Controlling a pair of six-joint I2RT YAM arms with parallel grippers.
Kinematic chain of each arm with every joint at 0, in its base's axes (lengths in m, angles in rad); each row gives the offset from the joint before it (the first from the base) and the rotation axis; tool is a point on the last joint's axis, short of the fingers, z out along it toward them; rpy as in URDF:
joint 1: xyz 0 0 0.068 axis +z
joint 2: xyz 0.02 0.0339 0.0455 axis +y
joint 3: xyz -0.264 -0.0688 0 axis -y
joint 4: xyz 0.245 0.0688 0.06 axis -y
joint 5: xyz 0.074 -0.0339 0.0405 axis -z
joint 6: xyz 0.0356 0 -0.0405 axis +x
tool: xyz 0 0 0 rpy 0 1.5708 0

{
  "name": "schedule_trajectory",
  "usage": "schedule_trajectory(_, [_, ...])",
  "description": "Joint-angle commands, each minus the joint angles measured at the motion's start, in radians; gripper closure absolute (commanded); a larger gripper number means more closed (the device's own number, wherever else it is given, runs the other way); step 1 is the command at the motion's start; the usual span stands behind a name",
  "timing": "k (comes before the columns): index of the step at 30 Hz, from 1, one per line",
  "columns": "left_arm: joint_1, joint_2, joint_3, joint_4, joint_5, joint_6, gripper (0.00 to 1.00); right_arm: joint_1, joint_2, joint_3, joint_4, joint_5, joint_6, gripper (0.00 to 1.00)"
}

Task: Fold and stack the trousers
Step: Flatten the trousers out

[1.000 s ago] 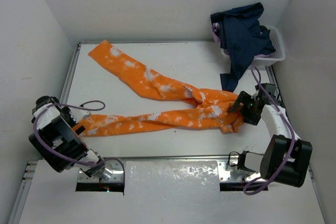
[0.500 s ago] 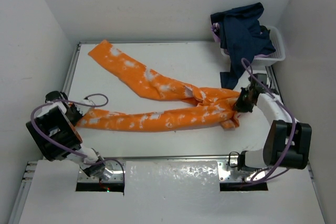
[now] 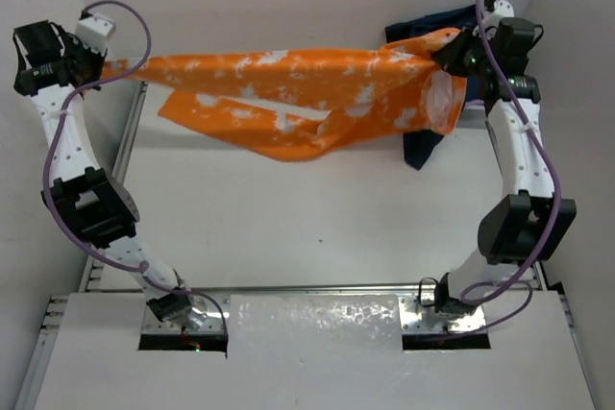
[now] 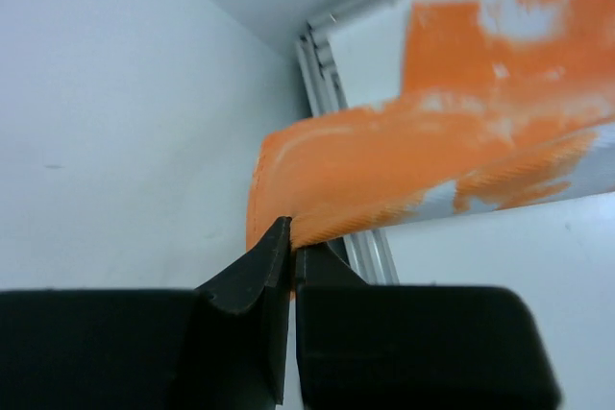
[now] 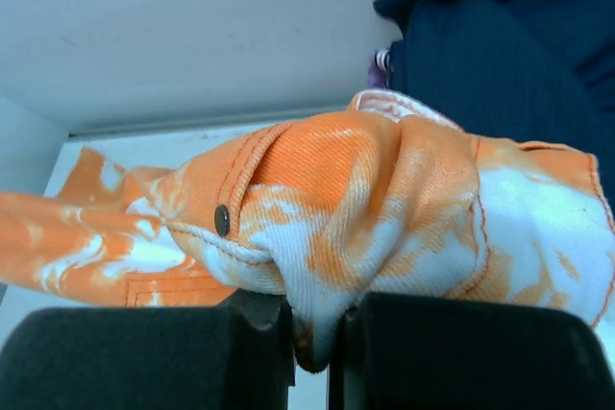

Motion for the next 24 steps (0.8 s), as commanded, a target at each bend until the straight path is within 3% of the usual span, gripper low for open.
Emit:
schedule_trajectory(1, [0.02, 0.026, 0.095, -0.001, -0.067, -0.098, 1.0, -0.036, -0.11, -0.05, 0.216, 0.005, -0.018, 1.0])
schedule_trajectory(3, [0.021, -0.011, -0.006, 0.018, -0.102, -0.064, 1.0, -0.039, -0.241, -0.286, 0.291, 0.037, -0.059, 1.0])
schedule_trajectory(4, [0.024, -0.065, -0.13, 0.025, -0.114, -0.004, 1.0, -0.037, -0.289, -0.466, 0.332, 0.051, -0.078, 0.99])
schedule_trajectory(6, [0.023, -0.145, -0.294, 0.092, -0.128, 0.065, 1.0, -0.039, -0.439, -0.645, 0.389, 0.117, -0.073, 0.9])
schedule_trajectory(7, [0.023, -0.193, -0.386, 0.123, -0.14, 0.147, 1.0, -0.042, -0.49, -0.805, 0.4, 0.152, -0.049, 0.83])
schedule_trajectory(8, [0.021, -0.281, -0.551, 0.153, -0.145, 0.204, 1.0, -0.045, -0.54, -0.877, 0.383, 0.268, -0.021, 0.58])
schedule_trajectory(10, [0.023, -0.36, -0.71, 0.176, -0.186, 0.365, 1.0, -0.06, -0.705, -1.009, 0.34, 0.397, 0.04, 0.36])
schedule_trajectory(12, [0.029, -0.41, -0.868, 0.17, -0.231, 0.421, 1.0, -0.071, -0.807, -1.157, 0.23, 0.526, 0.128, 0.26])
schedule_trajectory(15, [0.06, -0.404, -0.981, 0.19, -0.277, 0.435, 1.0, -0.108, -0.903, -1.198, 0.061, 0.636, 0.139, 0.17])
schedule_trajectory(17, [0.064, -0.405, -1.025, 0.207, -0.292, 0.441, 1.0, -0.154, -0.879, -1.132, -0.083, 0.67, 0.14, 0.17])
schedule_trajectory(21, [0.064, -0.404, -1.022, 0.201, -0.289, 0.435, 1.0, -0.192, -0.785, -1.035, -0.149, 0.509, 0.116, 0.36])
schedule_trajectory(22, [0.064, -0.404, -1.018, 0.203, -0.286, 0.429, 1.0, -0.192, -0.77, -1.019, -0.157, 0.472, 0.122, 0.44])
schedule_trajectory(24, [0.064, -0.399, -1.002, 0.206, -0.286, 0.42, 1.0, -0.194, -0.727, -1.009, -0.198, 0.433, 0.173, 0.43])
